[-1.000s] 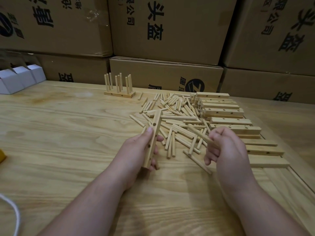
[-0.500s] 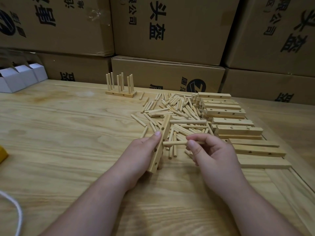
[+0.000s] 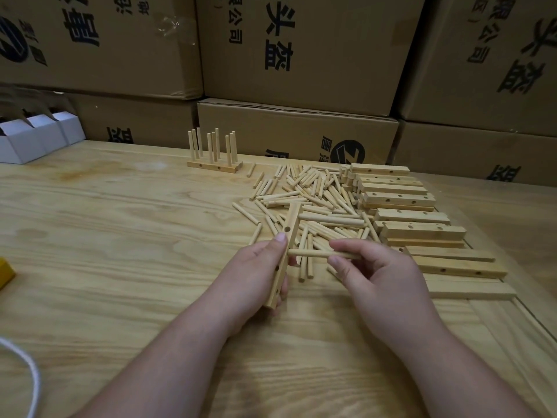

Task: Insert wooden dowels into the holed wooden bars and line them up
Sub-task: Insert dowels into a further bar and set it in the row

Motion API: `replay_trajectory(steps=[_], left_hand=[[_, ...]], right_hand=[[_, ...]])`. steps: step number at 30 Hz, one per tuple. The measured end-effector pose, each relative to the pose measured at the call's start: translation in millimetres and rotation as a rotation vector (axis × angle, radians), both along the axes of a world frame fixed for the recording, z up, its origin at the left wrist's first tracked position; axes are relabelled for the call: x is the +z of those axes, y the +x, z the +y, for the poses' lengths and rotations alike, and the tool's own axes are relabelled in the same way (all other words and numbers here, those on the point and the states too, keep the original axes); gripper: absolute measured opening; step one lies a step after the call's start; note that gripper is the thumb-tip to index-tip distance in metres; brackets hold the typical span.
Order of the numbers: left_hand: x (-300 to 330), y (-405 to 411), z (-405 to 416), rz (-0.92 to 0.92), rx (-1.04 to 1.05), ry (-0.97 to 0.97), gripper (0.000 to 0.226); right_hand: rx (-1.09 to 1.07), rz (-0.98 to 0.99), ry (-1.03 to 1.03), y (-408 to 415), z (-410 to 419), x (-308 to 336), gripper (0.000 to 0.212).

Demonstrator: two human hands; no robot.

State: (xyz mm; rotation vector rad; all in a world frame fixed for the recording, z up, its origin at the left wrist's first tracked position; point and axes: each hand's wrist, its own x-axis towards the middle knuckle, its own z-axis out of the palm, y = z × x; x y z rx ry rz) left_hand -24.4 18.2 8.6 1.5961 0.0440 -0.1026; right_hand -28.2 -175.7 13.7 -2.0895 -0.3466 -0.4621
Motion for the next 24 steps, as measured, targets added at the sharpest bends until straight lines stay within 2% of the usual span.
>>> replay_trajectory(steps=[7,12,15,18,24], left_hand=[[-1.2,-0.2,1.0,-0.021,0.034,0.111,0.055],[1.3,-0.1,2.0,0.003,0.072,0.103,0.068],[1.0,-0.3,0.7,0.012,0.071,0.134,0.069],[-3.3,0.3,-1.9,-0.005,0.069,0.23,0.065],[-7.8,4.4,-6.2,-0.063,0.089,0.391,0.067]], right_hand=[[0.057,0.007,-0.08,-1.7,-0.1,0.9,0.017],[0.086,0.048,-0.164,-1.2,2.5,0.5,0.022],[0.089,-0.024,-0.194,0.6,1.5,-0.8,0.021],[0.079,-0.082,-0.223,2.6,0.6,-1.4,0.012],[0.049,-0.104,-0.254,1.7,-0.2,-1.2,0.007]])
